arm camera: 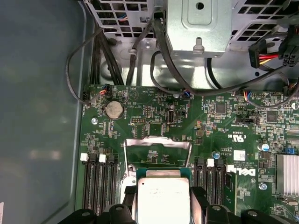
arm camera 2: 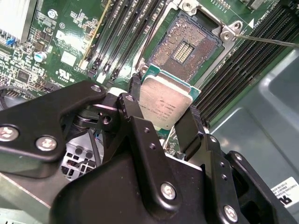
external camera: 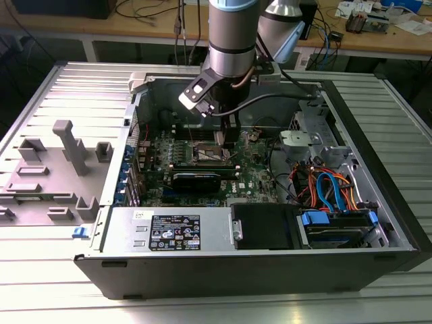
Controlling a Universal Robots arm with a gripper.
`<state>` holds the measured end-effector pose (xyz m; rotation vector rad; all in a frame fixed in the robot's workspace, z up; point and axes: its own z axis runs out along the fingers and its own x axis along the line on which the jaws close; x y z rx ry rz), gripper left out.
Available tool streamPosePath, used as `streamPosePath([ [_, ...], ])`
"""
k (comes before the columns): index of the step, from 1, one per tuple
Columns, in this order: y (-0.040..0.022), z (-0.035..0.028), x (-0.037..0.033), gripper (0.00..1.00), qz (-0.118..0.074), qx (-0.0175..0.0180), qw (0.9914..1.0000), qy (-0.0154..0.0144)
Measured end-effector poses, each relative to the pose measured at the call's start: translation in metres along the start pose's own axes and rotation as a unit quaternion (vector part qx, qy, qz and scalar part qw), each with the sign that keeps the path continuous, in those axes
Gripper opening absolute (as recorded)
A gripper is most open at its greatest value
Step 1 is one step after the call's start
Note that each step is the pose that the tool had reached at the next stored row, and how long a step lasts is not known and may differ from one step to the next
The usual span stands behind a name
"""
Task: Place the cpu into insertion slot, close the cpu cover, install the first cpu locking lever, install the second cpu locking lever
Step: 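Place the cpu into insertion slot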
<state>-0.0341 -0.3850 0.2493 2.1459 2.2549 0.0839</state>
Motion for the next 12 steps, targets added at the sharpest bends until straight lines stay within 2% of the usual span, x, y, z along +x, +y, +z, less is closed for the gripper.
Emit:
streamPosePath([
  [5, -0.0002, 0.0041, -0.0001, 0.54, 0.000, 0.0000, 1.00000, 0.0000],
  [12, -0.0003, 0.0048, -0.0001, 0.54, 0.000, 0.0000, 1.00000, 0.0000],
])
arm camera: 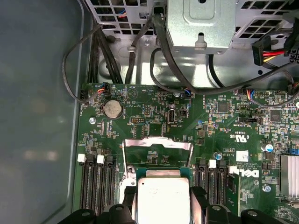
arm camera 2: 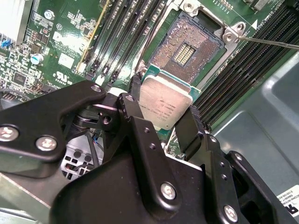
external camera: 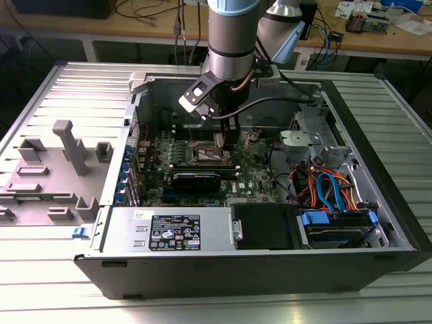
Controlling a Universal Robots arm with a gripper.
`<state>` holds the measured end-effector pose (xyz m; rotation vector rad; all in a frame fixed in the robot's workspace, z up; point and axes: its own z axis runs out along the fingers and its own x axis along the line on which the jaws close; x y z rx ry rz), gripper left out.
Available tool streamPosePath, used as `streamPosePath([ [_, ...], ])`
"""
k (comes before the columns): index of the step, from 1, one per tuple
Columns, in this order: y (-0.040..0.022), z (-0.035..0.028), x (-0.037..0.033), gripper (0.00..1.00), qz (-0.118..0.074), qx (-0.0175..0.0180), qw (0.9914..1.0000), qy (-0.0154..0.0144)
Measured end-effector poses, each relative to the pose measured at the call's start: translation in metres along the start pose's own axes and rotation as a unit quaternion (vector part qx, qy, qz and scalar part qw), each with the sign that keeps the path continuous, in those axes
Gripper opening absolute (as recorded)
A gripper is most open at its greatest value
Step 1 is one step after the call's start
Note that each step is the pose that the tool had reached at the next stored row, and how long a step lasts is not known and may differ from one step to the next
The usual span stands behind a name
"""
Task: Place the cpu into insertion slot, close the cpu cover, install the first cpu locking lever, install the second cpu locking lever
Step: 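Place the cpu into insertion slot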
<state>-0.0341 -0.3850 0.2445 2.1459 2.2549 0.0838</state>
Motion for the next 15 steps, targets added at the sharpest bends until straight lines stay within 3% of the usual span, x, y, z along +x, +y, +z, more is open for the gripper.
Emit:
streamPosePath([
  [8, 0.0000, 0.0004, 0.0001, 0.54, 0.001, -0.0001, 1.00000, 0.0000],
  [12, -0.0004, 0.0014, 0.0019, 0.54, 0.013, -0.0002, 0.99992, -0.0009],
  [15, -0.0049, 0.0015, 0.0021, 0.54, 0.012, -0.0002, 0.99992, -0.0009],
])
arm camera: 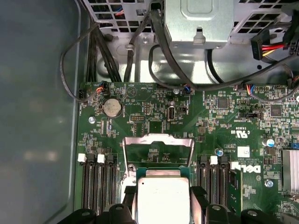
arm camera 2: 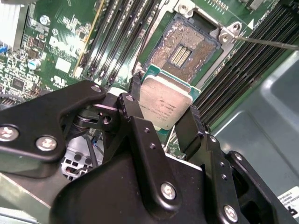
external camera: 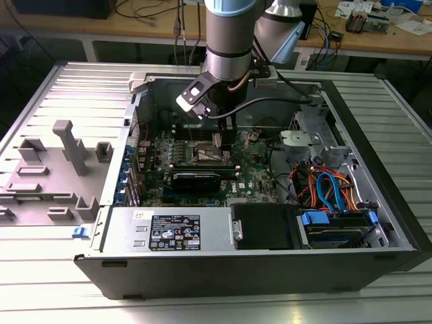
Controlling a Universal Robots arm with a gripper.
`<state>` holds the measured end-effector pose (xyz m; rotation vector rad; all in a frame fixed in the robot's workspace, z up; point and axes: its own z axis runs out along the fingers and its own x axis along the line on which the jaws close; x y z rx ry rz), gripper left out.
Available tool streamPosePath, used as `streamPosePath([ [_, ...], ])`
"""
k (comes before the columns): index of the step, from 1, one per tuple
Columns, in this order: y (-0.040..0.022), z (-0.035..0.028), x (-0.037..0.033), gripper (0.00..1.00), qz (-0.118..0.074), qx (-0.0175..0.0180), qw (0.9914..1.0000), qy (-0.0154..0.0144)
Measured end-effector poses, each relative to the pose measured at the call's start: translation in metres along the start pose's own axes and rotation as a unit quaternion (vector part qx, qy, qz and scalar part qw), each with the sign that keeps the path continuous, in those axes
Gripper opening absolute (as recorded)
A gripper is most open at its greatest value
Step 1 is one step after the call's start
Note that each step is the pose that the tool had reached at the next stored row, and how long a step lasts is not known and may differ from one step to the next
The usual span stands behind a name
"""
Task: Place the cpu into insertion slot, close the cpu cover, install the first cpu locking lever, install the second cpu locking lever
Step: 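Place the cpu into insertion slot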
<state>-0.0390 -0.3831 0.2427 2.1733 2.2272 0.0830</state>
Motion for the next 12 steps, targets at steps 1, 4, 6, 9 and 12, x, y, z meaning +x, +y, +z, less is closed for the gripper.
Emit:
streamPosePath([
  [1, -0.0008, 0.0000, 0.0000, 0.54, 0.000, 0.0000, 1.00000, 0.0000],
  [4, -0.0040, 0.0001, 0.0001, 0.54, 0.000, 0.0000, 1.00000, 0.0000],
  [6, -0.0062, 0.0002, 0.0001, 0.54, 0.000, 0.0000, 1.00000, 0.0000],
  [9, -0.0108, 0.0035, 0.0011, 0.54, 0.001, 0.0027, 1.00000, 0.0000],
  [12, -0.0143, 0.0062, 0.0048, 0.54, 0.001, 0.0054, 0.99998, 0.0001],
])
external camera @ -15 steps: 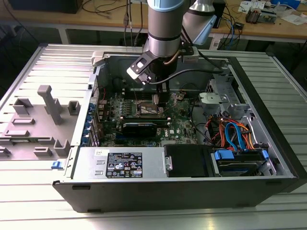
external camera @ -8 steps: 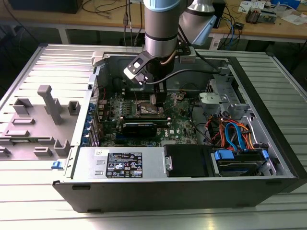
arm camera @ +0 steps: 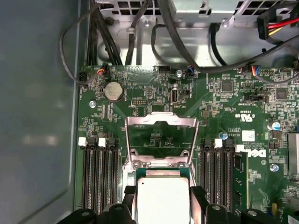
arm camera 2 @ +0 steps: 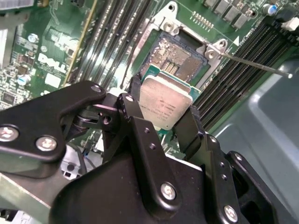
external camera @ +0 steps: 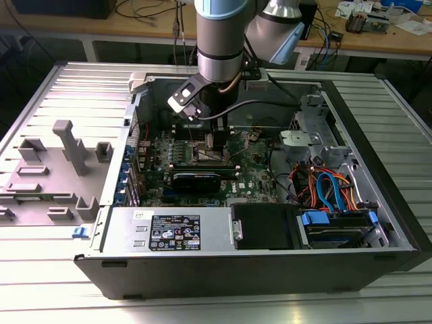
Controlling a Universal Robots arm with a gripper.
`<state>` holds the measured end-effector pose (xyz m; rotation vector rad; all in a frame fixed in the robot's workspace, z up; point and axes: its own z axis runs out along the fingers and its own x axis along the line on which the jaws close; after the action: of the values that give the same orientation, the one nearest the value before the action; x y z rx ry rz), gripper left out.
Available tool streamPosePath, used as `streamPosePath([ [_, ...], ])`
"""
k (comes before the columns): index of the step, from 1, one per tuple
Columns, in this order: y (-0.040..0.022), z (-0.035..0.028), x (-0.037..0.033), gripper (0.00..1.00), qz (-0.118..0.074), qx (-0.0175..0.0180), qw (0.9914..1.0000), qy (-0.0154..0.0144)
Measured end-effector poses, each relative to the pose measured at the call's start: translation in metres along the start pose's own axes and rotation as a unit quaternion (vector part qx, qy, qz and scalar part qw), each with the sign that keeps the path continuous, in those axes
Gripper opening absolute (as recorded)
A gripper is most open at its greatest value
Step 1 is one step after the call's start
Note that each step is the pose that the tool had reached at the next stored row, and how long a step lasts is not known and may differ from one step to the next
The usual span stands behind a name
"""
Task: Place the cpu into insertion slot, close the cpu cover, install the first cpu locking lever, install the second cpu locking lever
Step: 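Place the cpu into insertion slot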
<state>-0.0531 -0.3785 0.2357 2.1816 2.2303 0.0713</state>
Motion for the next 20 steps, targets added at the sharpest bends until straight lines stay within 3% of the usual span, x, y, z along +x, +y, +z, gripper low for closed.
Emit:
streamPosePath([
  [10, -0.0002, 0.0009, 0.0016, 0.54, 0.000, 0.0006, 1.00000, 0.0000],
  [16, -0.0089, 0.0079, 0.0020, 0.54, 0.001, 0.0006, 1.00000, -0.0001],
  [20, -0.0101, 0.0097, 0.0020, 0.54, 0.001, 0.0007, 1.00000, -0.0001],
])
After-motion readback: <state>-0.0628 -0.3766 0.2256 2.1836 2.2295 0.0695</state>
